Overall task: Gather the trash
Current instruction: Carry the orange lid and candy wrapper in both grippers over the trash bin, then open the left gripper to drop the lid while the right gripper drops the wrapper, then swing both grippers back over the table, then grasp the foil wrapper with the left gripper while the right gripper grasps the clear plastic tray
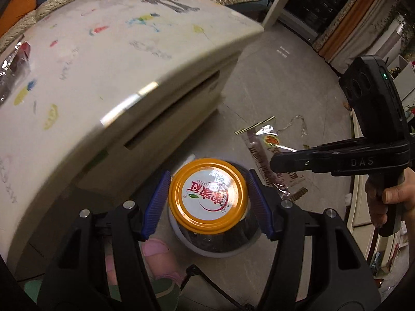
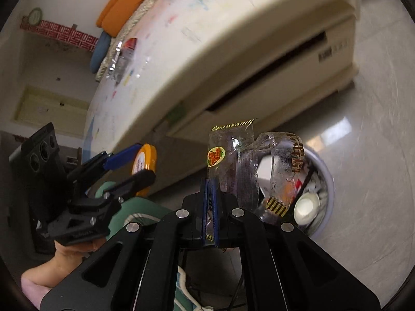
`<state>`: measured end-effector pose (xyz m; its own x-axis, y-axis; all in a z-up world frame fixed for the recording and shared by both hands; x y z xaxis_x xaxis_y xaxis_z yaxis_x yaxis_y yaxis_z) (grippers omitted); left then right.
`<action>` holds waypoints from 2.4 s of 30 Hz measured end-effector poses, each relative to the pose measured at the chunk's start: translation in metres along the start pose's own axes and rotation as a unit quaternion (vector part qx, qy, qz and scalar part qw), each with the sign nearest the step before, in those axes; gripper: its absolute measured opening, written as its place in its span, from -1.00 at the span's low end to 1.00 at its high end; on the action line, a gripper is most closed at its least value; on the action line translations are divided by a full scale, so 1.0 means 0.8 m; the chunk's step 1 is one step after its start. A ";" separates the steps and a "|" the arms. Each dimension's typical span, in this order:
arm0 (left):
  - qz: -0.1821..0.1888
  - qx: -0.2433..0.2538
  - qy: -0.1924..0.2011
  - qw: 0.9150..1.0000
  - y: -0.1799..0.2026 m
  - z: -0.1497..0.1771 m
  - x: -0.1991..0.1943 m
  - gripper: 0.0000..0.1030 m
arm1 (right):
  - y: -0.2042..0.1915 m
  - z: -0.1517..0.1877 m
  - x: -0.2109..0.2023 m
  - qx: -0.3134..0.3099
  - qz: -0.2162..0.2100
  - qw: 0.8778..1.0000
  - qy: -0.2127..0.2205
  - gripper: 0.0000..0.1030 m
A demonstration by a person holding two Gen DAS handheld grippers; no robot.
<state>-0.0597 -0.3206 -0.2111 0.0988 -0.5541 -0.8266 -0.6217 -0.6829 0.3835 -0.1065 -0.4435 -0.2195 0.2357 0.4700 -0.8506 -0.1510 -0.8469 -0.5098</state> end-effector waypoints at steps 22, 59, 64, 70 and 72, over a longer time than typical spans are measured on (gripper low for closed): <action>0.032 -0.082 -0.146 0.985 -0.029 0.095 0.173 0.63 | 0.143 0.072 0.112 0.120 0.016 0.990 -0.073 -0.18; -0.126 -0.173 0.128 0.968 -0.343 -0.080 -0.225 0.83 | -0.282 -0.226 0.068 -0.152 -0.055 0.987 -0.004 0.31; -0.126 -0.204 0.132 0.962 -0.404 -0.095 -0.228 0.83 | -0.329 -0.263 0.111 -0.178 -0.054 0.982 -0.021 0.31; -0.118 -0.227 0.121 0.959 -0.457 -0.116 -0.205 0.84 | -0.346 -0.310 0.158 -0.172 -0.043 0.984 -0.029 0.31; -0.118 -0.226 0.122 0.959 -0.467 -0.126 -0.195 0.84 | -0.351 -0.326 0.173 -0.169 -0.040 0.984 -0.028 0.31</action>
<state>0.2354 -0.0266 -0.1839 0.4086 -0.4168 -0.8120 -0.1653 -0.9087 0.3833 0.2190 -0.2058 -0.1605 0.1795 0.5440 -0.8197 0.1956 -0.8363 -0.5122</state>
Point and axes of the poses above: each gripper's, at about its wrist camera, not at the fingertips, and x roughly the way its jaws point, y to its right, z to its underside, the point moved 7 cm from there along x, roughly the way its jaws point, and after that the axes turned 8 degrees about z, right-handed, at the moved point
